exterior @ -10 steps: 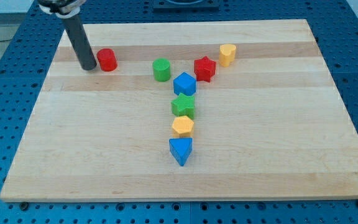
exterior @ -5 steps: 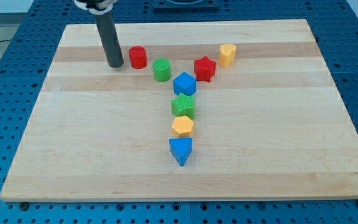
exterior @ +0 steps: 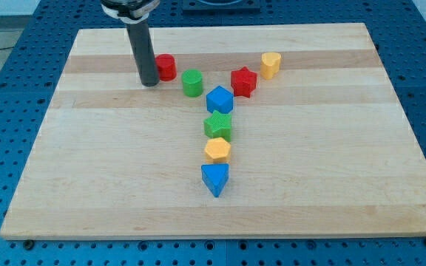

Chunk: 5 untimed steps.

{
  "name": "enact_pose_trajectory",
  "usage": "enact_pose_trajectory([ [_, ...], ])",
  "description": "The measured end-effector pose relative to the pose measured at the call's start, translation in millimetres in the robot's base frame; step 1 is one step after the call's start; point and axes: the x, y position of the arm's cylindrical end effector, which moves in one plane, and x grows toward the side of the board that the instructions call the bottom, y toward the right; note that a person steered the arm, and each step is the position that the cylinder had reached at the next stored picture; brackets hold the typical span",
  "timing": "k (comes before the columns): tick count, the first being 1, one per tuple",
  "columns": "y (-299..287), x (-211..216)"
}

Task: Push red circle towards green circle

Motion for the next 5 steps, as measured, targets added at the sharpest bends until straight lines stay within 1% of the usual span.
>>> enact_pose_trajectory([
  [1,-14,-10],
  [2,-15,-33],
  [5,-3,-38],
])
